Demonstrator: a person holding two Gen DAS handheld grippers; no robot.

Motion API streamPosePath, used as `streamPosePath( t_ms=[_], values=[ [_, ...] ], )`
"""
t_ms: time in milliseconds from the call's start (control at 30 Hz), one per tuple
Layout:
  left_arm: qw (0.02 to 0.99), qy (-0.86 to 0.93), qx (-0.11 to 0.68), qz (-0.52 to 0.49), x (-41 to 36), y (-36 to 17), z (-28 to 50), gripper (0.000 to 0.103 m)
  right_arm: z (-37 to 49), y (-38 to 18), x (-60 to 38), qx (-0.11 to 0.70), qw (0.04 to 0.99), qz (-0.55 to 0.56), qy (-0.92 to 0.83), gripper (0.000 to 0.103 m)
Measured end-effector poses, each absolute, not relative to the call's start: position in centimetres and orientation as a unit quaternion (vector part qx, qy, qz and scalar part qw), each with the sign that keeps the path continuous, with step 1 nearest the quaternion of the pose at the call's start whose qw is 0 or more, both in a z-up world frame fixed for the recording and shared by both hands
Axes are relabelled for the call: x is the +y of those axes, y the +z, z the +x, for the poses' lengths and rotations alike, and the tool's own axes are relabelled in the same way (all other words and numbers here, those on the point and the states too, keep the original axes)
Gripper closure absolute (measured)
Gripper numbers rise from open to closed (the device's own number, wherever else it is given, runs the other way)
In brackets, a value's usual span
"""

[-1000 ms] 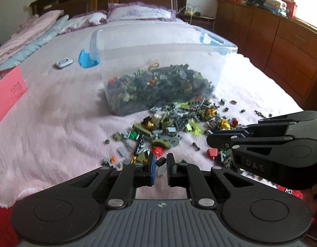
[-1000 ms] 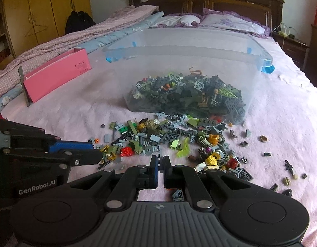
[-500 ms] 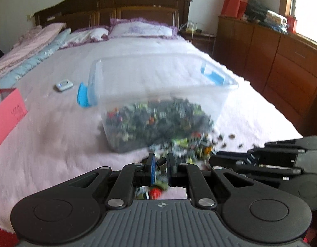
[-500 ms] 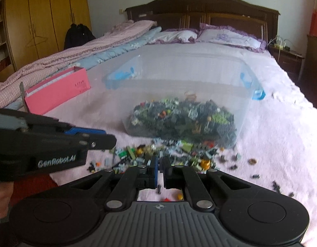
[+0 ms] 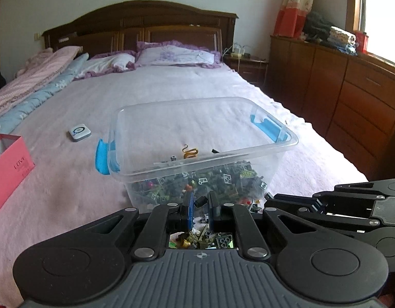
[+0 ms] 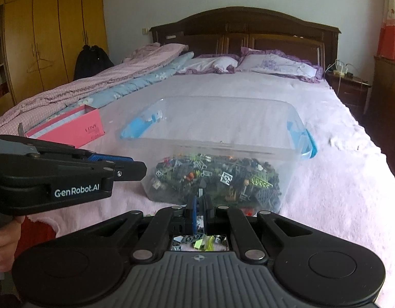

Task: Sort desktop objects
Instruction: 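Carry held pieces over the clear box and open both tools to drop them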

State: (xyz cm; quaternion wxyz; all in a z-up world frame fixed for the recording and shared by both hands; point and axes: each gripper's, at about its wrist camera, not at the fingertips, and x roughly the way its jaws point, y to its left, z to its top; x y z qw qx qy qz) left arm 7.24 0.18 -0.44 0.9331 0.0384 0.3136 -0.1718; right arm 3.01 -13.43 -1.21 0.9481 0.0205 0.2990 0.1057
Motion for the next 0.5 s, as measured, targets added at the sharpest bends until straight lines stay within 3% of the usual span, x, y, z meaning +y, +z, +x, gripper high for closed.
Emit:
streamPosePath(
  t_ms=[500],
  values=[
    [0.942,-0.172,0.284,0.041,-0.1,1.4,9.8,0.090,6.3,1.1,-13.9,0.269,0.958,0.011,0.103,0.098]
  ],
)
